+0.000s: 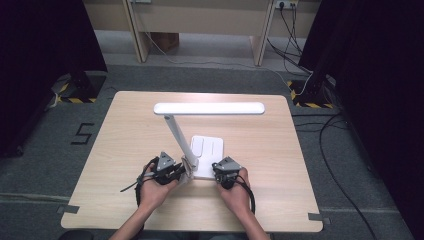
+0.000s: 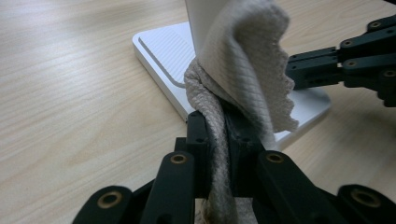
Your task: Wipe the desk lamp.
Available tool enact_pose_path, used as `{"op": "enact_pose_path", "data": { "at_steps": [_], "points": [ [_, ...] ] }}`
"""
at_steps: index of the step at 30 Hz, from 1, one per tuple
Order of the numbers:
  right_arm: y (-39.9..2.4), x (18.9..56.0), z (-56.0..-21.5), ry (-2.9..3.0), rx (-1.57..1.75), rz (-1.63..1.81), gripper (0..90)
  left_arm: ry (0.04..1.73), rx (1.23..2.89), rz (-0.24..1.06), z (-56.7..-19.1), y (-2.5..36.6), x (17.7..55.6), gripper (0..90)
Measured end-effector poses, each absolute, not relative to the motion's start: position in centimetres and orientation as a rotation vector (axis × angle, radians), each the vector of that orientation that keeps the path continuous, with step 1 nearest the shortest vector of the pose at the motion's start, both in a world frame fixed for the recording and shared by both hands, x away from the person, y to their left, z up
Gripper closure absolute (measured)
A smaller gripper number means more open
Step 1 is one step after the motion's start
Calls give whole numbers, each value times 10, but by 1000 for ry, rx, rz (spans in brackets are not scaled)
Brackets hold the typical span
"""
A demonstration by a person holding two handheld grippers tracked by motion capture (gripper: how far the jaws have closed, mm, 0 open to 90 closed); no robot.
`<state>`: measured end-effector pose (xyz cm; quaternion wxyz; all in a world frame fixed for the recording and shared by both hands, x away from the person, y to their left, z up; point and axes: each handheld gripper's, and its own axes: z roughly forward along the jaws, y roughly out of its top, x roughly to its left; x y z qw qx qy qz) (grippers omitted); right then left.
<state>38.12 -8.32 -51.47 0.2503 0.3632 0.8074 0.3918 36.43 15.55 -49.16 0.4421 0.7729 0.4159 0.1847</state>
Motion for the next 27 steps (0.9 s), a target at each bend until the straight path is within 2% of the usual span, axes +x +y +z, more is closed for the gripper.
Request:
{"op": "enact_pose_path", "data": {
  "at_steps": [16, 18, 22, 27],
  "points": [
    [-84, 382, -515, 2195, 1003, 1073, 857, 935, 1841, 407, -467, 152, 337, 809],
    [-85, 383, -514, 2187, 1017, 1077, 806, 915, 1839, 410, -463, 150, 337, 809],
    [-89, 385, -511, 2181, 1057, 1092, 634, 911, 1819, 405, -460, 144, 341, 806],
    [-92, 374, -483, 2150, 1010, 1217, 543, 912, 1832, 412, -463, 140, 349, 804]
  ]
}}
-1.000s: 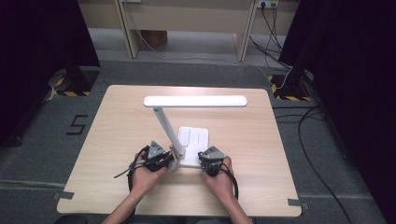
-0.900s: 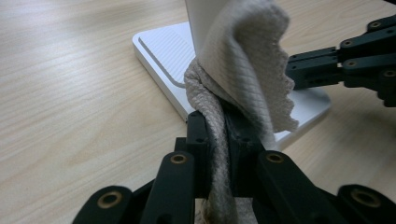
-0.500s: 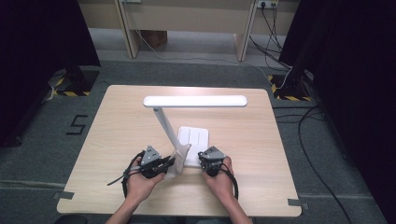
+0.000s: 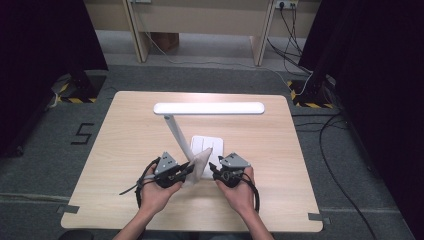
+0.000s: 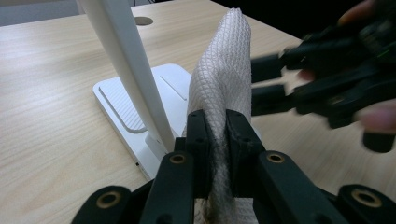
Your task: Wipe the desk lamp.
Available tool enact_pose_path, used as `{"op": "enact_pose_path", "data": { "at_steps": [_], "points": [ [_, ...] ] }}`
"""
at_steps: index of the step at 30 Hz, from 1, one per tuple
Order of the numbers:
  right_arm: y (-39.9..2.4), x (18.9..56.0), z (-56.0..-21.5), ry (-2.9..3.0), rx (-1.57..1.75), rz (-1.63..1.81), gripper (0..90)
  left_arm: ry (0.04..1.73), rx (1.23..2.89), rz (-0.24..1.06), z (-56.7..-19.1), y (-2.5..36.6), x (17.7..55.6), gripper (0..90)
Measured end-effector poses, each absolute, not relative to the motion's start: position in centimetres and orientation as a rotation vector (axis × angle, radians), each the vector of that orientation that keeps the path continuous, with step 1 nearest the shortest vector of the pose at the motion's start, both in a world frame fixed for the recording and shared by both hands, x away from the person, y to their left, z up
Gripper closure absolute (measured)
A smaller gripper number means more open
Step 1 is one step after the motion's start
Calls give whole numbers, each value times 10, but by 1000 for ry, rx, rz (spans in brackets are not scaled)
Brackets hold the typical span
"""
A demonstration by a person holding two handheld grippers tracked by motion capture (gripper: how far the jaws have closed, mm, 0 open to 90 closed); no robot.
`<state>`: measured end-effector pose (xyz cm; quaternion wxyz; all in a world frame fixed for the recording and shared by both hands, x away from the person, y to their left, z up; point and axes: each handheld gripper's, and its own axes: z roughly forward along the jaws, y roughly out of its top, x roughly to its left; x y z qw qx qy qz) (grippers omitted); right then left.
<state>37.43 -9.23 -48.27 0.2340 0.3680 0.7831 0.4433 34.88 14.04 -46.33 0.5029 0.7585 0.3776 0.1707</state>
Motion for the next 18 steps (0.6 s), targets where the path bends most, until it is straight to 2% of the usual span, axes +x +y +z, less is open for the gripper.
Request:
{"op": "enact_pose_path", "data": {
  "at_steps": [9, 18],
  "points": [
    [-92, 359, -450, 2161, 887, 1359, 421, 875, 1879, 423, -465, 140, 350, 799],
    [-91, 371, -442, 2195, 818, 1327, 379, 812, 1930, 411, -460, 144, 351, 790]
  ]
}}
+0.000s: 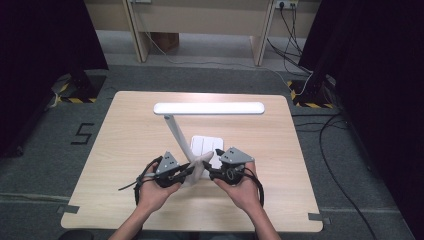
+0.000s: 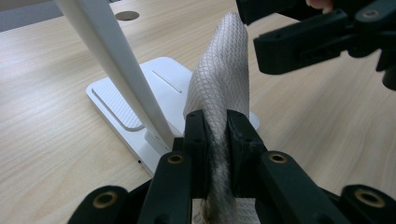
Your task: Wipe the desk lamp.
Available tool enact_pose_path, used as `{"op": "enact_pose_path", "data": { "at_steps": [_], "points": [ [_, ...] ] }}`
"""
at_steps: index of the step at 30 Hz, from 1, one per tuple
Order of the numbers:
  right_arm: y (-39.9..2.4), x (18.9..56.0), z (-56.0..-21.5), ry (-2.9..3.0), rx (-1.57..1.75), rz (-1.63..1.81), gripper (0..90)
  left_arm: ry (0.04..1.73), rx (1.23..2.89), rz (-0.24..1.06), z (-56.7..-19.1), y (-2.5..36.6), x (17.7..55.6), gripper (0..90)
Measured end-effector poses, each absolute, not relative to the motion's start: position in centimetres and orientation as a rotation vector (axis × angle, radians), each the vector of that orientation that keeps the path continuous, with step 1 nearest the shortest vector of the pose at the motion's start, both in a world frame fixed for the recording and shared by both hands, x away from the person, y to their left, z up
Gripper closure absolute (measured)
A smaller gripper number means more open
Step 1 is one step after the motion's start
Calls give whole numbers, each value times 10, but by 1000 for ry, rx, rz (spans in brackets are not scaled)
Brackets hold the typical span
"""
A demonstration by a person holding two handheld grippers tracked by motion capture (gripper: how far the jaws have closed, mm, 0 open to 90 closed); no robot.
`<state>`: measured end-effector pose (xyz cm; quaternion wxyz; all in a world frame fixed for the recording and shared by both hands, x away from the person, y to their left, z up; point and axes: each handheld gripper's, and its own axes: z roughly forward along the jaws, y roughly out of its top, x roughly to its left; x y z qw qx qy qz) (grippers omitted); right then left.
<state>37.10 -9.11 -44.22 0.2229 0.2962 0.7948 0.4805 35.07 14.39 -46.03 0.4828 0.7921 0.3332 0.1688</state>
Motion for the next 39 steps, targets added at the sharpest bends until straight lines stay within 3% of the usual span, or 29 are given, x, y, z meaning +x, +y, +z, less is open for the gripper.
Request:
{"op": "enact_pose_path", "data": {
  "at_steps": [13, 22, 32, 35, 39],
  "points": [
    [-85, 380, -448, 2336, 657, 1266, 416, 765, 1969, 385, -459, 141, 350, 792],
    [-81, 381, -452, 2394, 565, 1257, 549, 750, 1972, 388, -457, 141, 350, 794],
    [-76, 374, -450, 2400, 483, 1262, 831, 749, 1957, 400, -452, 143, 349, 789],
    [-77, 373, -446, 2363, 500, 1278, 850, 766, 1923, 406, -449, 144, 347, 747],
    [-79, 373, -431, 2265, 530, 1279, 855, 781, 1863, 453, -440, 149, 340, 619]
  ]
}}
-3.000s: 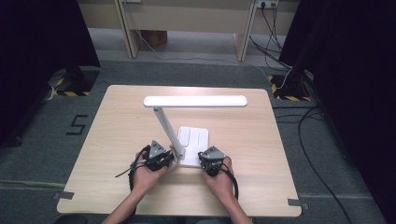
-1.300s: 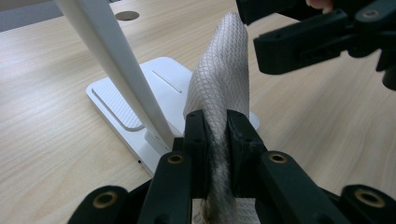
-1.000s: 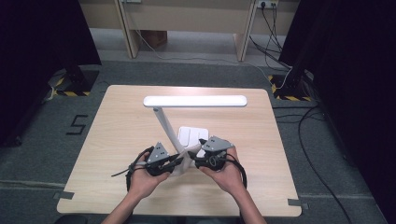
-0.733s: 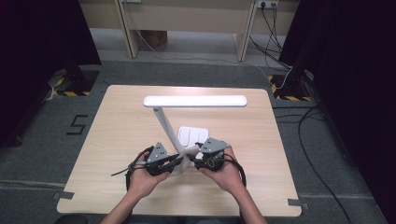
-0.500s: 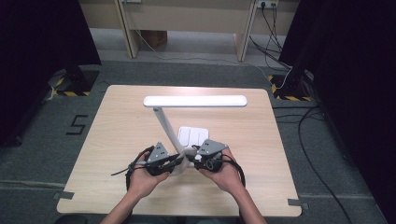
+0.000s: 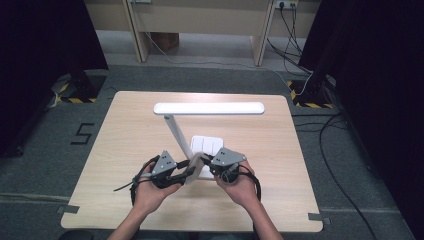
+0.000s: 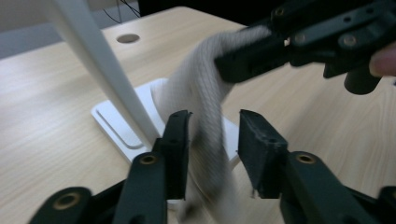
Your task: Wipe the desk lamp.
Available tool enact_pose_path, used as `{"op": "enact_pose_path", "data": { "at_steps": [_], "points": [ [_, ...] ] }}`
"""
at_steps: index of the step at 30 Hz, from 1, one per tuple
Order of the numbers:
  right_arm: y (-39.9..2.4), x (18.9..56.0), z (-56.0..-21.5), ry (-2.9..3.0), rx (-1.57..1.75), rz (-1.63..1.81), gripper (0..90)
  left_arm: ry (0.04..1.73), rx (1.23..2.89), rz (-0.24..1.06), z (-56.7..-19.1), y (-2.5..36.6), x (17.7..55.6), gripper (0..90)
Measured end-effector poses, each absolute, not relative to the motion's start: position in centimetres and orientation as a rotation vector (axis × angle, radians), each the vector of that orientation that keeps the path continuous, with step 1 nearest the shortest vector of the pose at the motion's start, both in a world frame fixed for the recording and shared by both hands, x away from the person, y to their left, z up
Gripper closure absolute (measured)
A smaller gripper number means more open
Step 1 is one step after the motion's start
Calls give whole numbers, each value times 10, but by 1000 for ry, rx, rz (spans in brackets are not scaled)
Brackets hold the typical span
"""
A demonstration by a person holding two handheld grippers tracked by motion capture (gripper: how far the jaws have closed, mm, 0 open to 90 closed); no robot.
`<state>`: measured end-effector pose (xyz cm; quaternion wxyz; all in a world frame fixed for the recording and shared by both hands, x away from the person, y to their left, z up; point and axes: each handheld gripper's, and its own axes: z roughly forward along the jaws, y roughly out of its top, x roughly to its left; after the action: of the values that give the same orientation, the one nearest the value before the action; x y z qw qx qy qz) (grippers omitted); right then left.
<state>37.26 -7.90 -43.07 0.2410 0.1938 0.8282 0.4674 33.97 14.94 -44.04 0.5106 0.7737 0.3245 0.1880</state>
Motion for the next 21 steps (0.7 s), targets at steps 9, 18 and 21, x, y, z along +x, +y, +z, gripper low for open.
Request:
{"op": "enact_pose_path", "data": {
  "at_steps": [9, 18, 21],
  "points": [
    [-71, 376, -382, 2019, 560, 1383, 855, 895, 1828, 475, -456, 181, 343, 619],
    [-41, 370, -343, 1873, 459, 1440, 854, 925, 1880, 442, -499, 163, 372, 757],
    [-32, 370, -339, 1864, 449, 1453, 853, 917, 1890, 453, -502, 158, 378, 797]
  ]
}}
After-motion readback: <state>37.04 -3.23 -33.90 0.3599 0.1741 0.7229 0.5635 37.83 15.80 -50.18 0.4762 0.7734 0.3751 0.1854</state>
